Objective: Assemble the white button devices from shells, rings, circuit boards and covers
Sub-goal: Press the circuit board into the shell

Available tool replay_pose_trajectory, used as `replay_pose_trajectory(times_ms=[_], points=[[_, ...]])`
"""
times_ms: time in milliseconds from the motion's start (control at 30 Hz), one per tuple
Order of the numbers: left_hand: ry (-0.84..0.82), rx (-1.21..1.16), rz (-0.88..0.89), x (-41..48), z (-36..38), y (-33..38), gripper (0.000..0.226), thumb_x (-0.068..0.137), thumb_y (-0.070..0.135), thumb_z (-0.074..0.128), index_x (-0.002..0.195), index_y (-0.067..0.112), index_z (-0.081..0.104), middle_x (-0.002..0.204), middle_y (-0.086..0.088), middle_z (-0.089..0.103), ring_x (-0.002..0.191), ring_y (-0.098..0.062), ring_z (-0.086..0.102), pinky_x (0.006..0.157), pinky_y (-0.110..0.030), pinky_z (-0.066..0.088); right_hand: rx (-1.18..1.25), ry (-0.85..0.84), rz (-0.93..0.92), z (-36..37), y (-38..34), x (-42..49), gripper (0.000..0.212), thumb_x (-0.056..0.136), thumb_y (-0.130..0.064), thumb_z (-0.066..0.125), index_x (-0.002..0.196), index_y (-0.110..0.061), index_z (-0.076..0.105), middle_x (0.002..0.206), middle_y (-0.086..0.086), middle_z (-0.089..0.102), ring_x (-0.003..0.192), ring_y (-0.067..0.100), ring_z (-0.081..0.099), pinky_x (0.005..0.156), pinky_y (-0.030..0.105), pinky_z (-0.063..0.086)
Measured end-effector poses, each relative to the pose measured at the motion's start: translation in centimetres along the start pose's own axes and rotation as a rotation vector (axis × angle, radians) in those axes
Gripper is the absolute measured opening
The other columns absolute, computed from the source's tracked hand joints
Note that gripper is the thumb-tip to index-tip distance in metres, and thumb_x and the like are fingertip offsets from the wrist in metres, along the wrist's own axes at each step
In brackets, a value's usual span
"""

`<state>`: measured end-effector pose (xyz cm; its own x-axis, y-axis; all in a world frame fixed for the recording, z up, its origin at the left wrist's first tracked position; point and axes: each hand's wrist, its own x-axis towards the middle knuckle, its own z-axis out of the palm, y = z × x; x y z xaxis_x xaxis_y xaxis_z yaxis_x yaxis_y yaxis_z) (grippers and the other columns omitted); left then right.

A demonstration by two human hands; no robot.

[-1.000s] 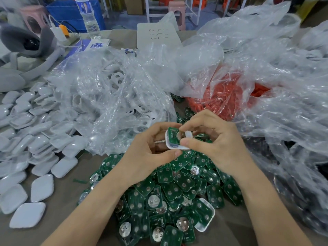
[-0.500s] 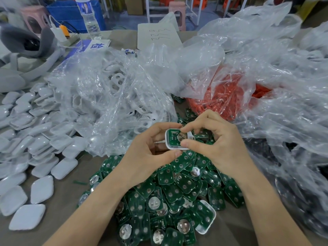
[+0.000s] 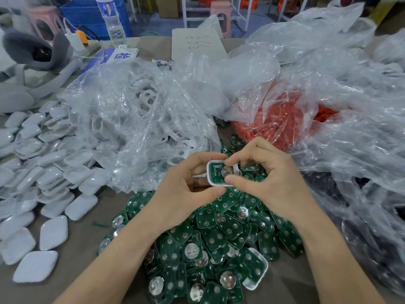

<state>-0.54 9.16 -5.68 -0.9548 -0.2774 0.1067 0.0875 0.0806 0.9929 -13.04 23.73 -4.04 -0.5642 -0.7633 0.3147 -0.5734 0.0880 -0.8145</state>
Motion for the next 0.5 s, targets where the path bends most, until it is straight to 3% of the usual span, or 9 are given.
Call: replay_pose_trajectory(times_ms=[133, 267, 500], points=[[0.001, 0.017, 0.000, 0.04, -0.02, -0.08, 0.042, 0.082, 0.000, 0.073, 0.116, 0.021, 0.062, 0.106, 0.005, 0.074, 0.092, -0.012, 0.071, 0.081, -0.018, 0.053, 0.058, -0.007, 0.025, 0.23, 0.13, 0.02, 0.027, 0.072, -0.009, 0.082, 0.088, -0.028, 0.070, 0.087, -0.014, 0.054, 0.083, 0.010, 0.060, 0.080, 0.025, 0.056], [0.013, -0.020, -0.013, 0.07, -0.02, -0.12, 0.037, 0.083, 0.006, 0.073, 0.116, 0.020, 0.062, 0.104, 0.003, 0.075, 0.092, -0.016, 0.072, 0.081, -0.021, 0.055, 0.058, -0.005, 0.025, 0.38, 0.11, 0.00, 0.025, 0.072, -0.011, 0.081, 0.089, -0.027, 0.070, 0.086, -0.015, 0.053, 0.080, 0.011, 0.060, 0.078, 0.026, 0.057], [0.080, -0.150, -0.075, 0.15, 0.42, -0.67, 0.030, 0.095, -0.007, 0.050, 0.113, 0.012, 0.066, 0.092, -0.012, 0.074, 0.088, -0.018, 0.073, 0.076, -0.023, 0.058, 0.039, -0.015, 0.020, 0.86, 0.33, -0.07, 0.027, 0.072, -0.010, 0.082, 0.088, -0.029, 0.069, 0.087, -0.012, 0.052, 0.082, 0.012, 0.058, 0.078, 0.027, 0.056]])
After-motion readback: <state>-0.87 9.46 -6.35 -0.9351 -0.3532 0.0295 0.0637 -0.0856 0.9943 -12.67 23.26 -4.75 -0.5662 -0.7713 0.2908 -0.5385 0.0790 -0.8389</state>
